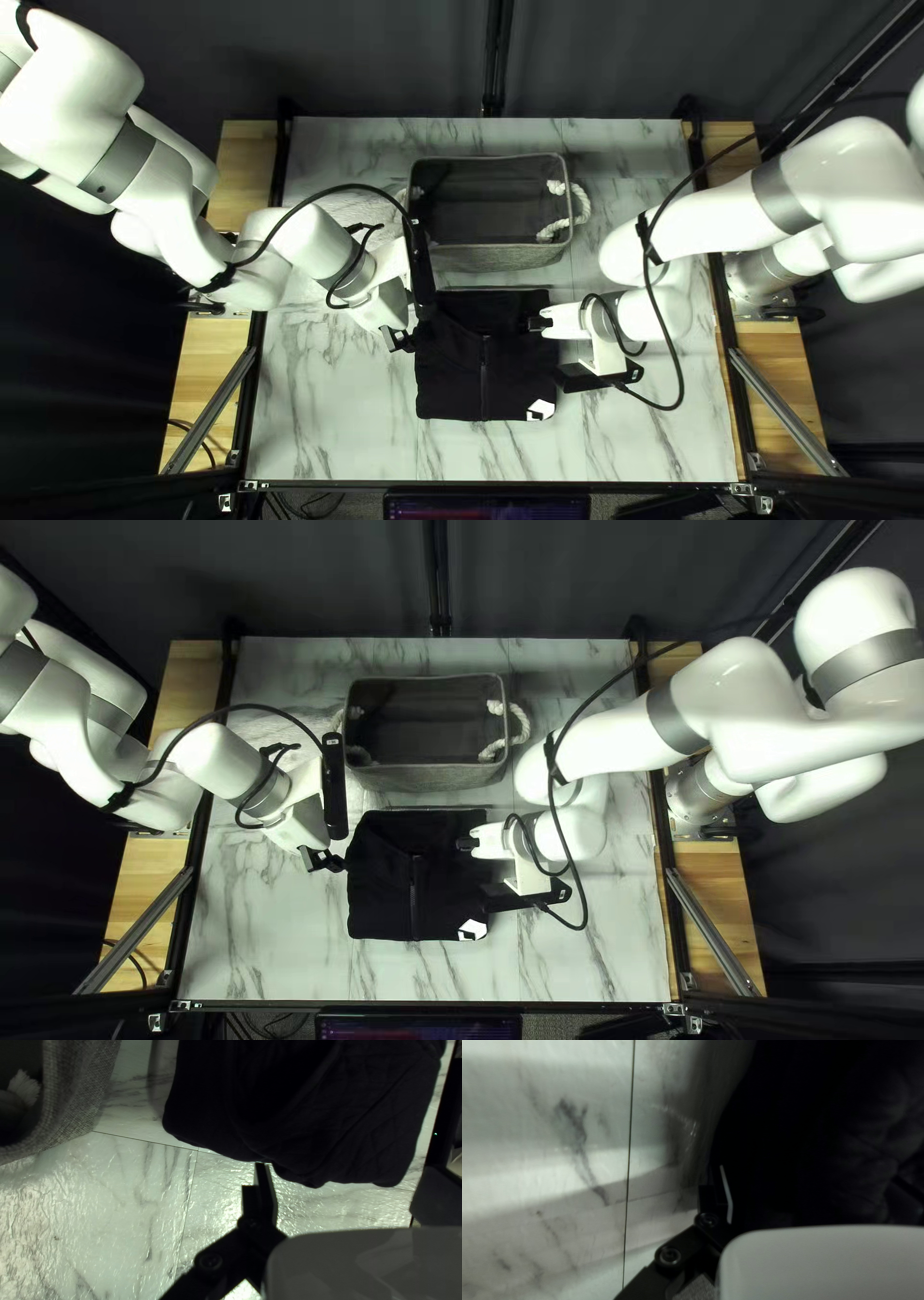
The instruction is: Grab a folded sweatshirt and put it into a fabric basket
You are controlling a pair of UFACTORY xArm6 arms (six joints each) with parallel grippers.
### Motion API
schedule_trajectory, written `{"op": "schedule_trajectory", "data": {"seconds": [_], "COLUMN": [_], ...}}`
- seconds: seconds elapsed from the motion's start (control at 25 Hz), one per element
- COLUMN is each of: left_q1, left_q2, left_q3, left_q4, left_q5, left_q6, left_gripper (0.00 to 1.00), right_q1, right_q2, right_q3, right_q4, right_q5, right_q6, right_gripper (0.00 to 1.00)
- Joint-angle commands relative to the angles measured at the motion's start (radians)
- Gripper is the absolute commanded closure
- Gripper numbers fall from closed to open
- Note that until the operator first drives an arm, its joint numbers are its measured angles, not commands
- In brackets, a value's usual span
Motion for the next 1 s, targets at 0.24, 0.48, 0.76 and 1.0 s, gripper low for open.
{"op": "schedule_trajectory", "data": {"seconds": [0.24,0.48,0.76,1.0], "left_q1": [0.000,-0.002,-0.002,-0.001], "left_q2": [0.000,-0.002,-0.004,-0.005], "left_q3": [0.000,0.002,0.008,0.010], "left_q4": [0.008,0.017,0.022,0.021], "left_q5": [-0.002,-0.004,-0.010,-0.010], "left_q6": [-0.005,-0.014,-0.020,-0.019], "left_gripper": [0.00,0.00,0.00,0.00], "right_q1": [-0.004,0.011,0.009,-0.004], "right_q2": [0.034,0.047,0.042,0.036], "right_q3": [-0.021,-0.042,-0.041,-0.039], "right_q4": [-0.075,-0.063,-0.093,-0.094], "right_q5": [-0.001,0.015,0.011,0.002], "right_q6": [0.071,0.069,0.093,0.084], "right_gripper": [0.00,1.00,1.00,1.00]}}
